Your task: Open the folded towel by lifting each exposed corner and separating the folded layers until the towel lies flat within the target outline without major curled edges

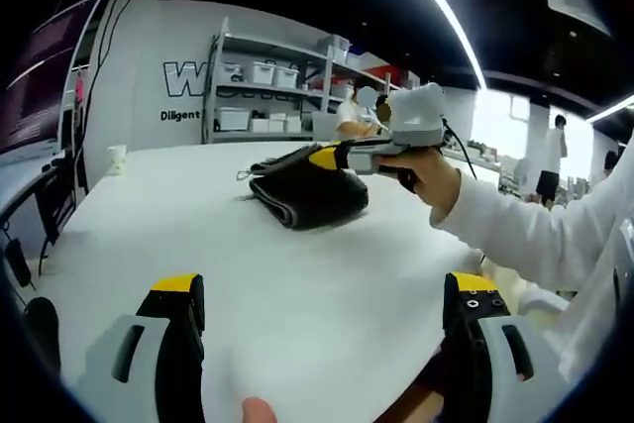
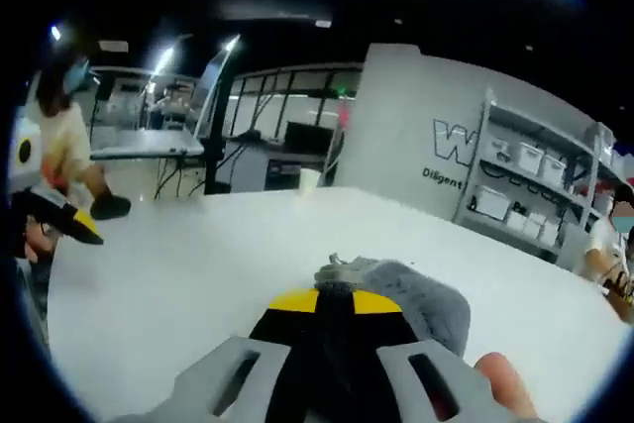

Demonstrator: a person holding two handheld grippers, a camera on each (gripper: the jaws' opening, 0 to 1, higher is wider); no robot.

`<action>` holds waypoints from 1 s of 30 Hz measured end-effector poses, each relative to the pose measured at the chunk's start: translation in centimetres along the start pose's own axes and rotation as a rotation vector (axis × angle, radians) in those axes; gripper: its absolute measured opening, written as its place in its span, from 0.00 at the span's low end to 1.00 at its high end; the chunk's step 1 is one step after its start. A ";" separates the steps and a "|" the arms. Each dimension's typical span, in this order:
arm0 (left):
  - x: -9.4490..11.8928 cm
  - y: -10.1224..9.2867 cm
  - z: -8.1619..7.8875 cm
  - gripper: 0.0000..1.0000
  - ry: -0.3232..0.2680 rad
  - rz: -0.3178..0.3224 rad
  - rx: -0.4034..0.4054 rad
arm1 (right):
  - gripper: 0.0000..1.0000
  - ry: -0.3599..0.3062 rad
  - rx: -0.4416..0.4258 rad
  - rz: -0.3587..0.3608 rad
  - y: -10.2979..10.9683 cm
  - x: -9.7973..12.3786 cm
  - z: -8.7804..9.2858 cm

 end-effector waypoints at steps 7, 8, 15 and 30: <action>0.1 0.0 0.0 0.99 -0.006 -0.004 -0.004 | 0.03 -0.049 -0.029 0.068 -2.4 0.7 -1.2; 0.1 0.1 0.0 0.99 -0.006 -0.005 -0.003 | 0.03 -0.051 -0.026 0.076 -2.7 0.7 -1.3; 0.2 0.1 0.0 0.99 -0.004 -0.006 -0.002 | 0.03 -0.071 -0.029 0.134 -4.2 1.7 -1.7; 0.4 -0.1 0.0 0.99 0.001 -0.005 -0.007 | 0.03 -0.092 -0.046 0.270 -7.7 4.3 -1.6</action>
Point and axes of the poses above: the point that each gripper's makers call its tool centre point, and the gripper's own axes: x roughly backward along the fingers, y roughly to its left, z roughly out of its underside, the point moved 7 cm from there along x, roughly backward along the fingers, and after that the axes turned 13 degrees about -y, right-handed, at the moved point
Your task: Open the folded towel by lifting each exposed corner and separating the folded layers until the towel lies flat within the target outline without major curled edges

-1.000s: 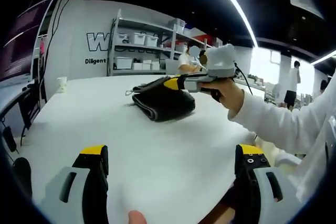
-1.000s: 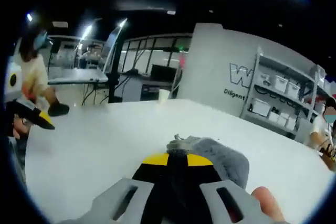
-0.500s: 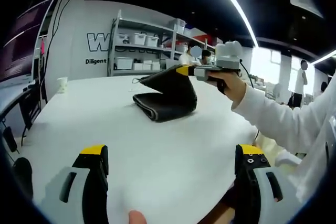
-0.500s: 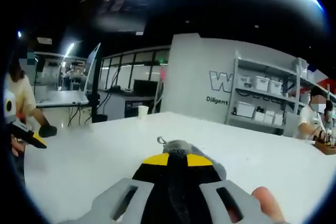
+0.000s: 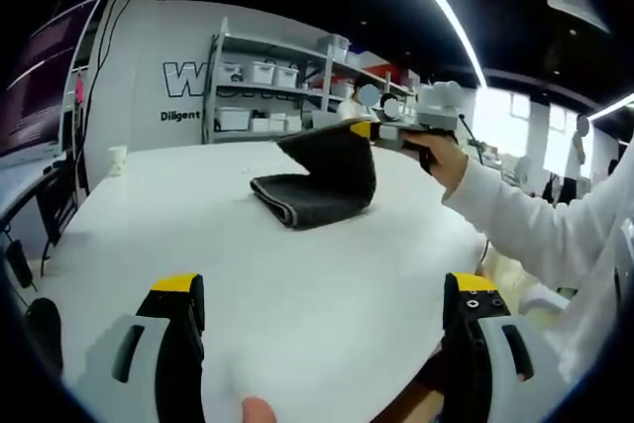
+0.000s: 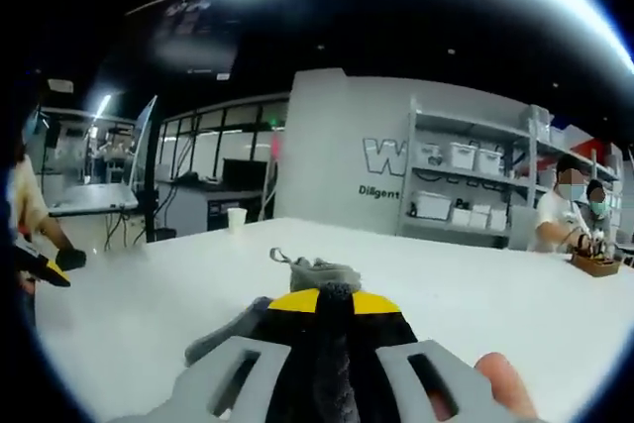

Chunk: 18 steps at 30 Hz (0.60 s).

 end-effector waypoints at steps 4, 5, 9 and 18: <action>0.0 0.0 -0.1 0.99 -0.003 0.000 0.001 | 0.03 -0.003 -0.003 0.033 -1.0 0.5 0.0; 0.0 0.0 -0.1 0.99 -0.003 0.000 0.001 | 0.03 -0.004 -0.003 0.038 -1.2 0.6 0.0; -0.1 0.0 -0.1 0.99 -0.001 0.002 -0.001 | 0.03 -0.001 0.001 0.060 -2.0 1.1 0.1; -0.2 0.0 -0.1 0.99 0.006 0.002 -0.001 | 0.03 0.004 -0.016 0.114 -3.9 1.9 0.7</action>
Point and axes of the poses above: the point that each gripper's makers call its tool centre point, and the gripper's own axes: x roughly backward along the fingers, y roughly to its left, z roughly out of its underside, the point moved 7 cm from there along x, roughly backward along the fingers, and after that the axes turned 13 degrees about -y, right-handed, at the moved point
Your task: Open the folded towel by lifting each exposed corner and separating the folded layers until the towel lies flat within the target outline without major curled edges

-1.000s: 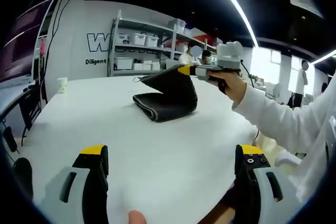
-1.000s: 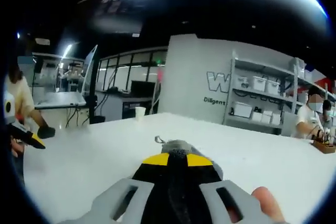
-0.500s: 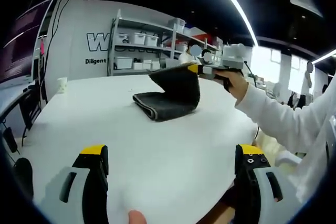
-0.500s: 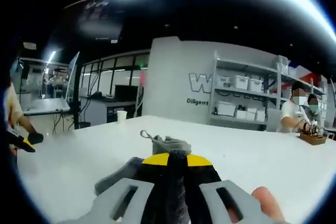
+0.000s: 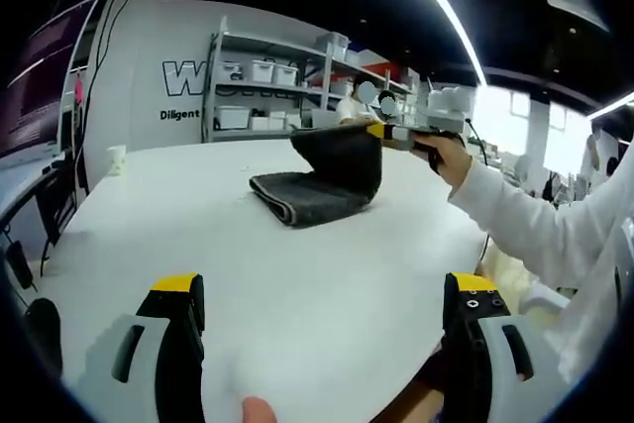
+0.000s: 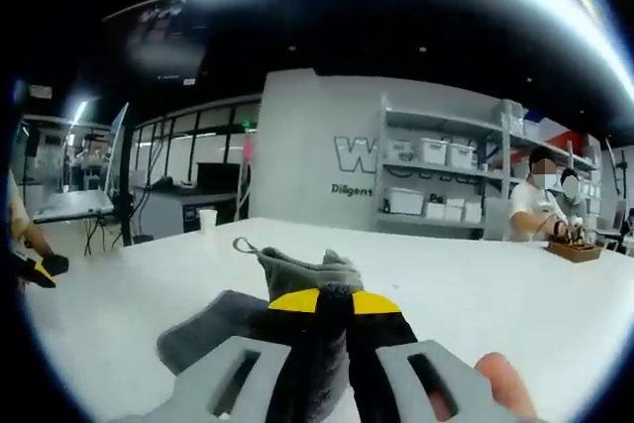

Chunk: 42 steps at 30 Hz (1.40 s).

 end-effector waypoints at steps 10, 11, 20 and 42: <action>0.0 -0.1 0.1 0.99 0.002 0.001 0.002 | 0.03 0.021 -0.017 0.052 -1.8 0.8 1.2; 0.0 -0.1 0.1 0.99 0.002 0.001 0.001 | 0.03 0.023 -0.018 0.056 -2.0 0.9 1.3; -0.1 -0.2 0.2 0.99 0.007 0.005 0.002 | 0.03 0.046 -0.059 0.121 -4.0 1.8 2.6; 0.0 -0.1 0.3 0.99 0.010 0.000 0.006 | 0.03 0.235 -0.134 0.249 -8.0 4.7 8.3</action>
Point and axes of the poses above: the point that each gripper's makers call its tool centre point, and the gripper's own axes: x roughly backward along the fingers, y roughly to its left, z roughly out of its underside, the point moved 7 cm from there along x, roughly backward along the fingers, and after that the axes turned 13 degrees about -y, right-handed, at the moved point
